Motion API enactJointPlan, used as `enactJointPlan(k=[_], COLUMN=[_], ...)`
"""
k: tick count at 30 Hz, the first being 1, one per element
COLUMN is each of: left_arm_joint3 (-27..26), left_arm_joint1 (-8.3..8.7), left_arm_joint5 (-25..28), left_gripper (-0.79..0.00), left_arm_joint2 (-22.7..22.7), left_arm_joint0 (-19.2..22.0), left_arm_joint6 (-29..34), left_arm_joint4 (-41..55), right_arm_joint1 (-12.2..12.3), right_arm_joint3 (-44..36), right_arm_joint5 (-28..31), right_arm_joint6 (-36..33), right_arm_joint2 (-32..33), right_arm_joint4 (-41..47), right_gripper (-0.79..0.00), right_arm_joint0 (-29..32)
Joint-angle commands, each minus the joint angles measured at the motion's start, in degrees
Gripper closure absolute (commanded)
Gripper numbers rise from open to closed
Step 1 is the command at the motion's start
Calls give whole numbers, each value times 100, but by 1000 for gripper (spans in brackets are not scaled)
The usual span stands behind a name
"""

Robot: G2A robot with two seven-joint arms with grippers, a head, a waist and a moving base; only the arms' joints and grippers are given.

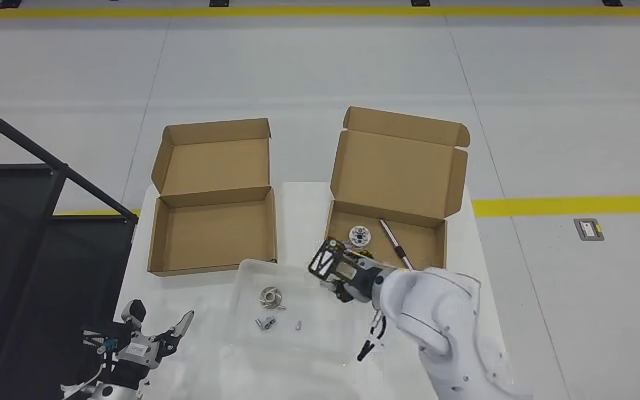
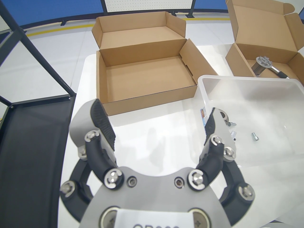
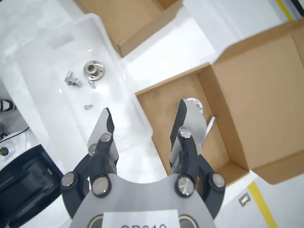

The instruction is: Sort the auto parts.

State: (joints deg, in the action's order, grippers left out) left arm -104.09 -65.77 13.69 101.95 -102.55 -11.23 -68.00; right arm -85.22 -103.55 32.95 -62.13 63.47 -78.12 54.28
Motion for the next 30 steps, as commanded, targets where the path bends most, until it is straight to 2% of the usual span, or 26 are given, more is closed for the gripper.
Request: enactJointPlan(k=[1, 12, 14, 17, 26, 27, 28, 29, 30], left_arm_joint3=[0, 0, 0, 0, 0, 0, 0, 0, 0], left_arm_joint1=[0, 0, 0, 0, 0, 0, 0, 0, 0], left_arm_joint5=[0, 0, 0, 0, 0, 0, 0, 0, 0], left_gripper=[-785, -785, -785, -785, -785, -785, -785, -785, -785], left_arm_joint2=[0, 0, 0, 0, 0, 0, 0, 0, 0], left_arm_joint0=[0, 0, 0, 0, 0, 0, 0, 0, 0], left_arm_joint6=[0, 0, 0, 0, 0, 0, 0, 0, 0], left_arm_joint4=[0, 0, 0, 0, 0, 0, 0, 0, 0], right_arm_joint1=[-9, -9, -5, -18, -267, -307, -349, -390, -433], right_arm_joint3=[28, 28, 117, 461, 2010, 2252, 2450, 2662, 2866], right_arm_joint5=[30, 30, 93, 290, 235, 139, 112, 145, 106], right_arm_joint6=[-15, -15, 198, 390, 473, 519, 597, 652, 714], right_arm_joint2=[-114, -114, -146, -404, -1642, -1737, -1850, -1974, -2084], right_arm_joint4=[45, 45, 156, 156, 107, 97, 111, 106, 73], right_gripper=[-785, -785, -785, -785, -785, -770, -690, -526, -502], right_arm_joint0=[-29, -29, 35, -105, -992, -1104, -1209, -1314, -1418])
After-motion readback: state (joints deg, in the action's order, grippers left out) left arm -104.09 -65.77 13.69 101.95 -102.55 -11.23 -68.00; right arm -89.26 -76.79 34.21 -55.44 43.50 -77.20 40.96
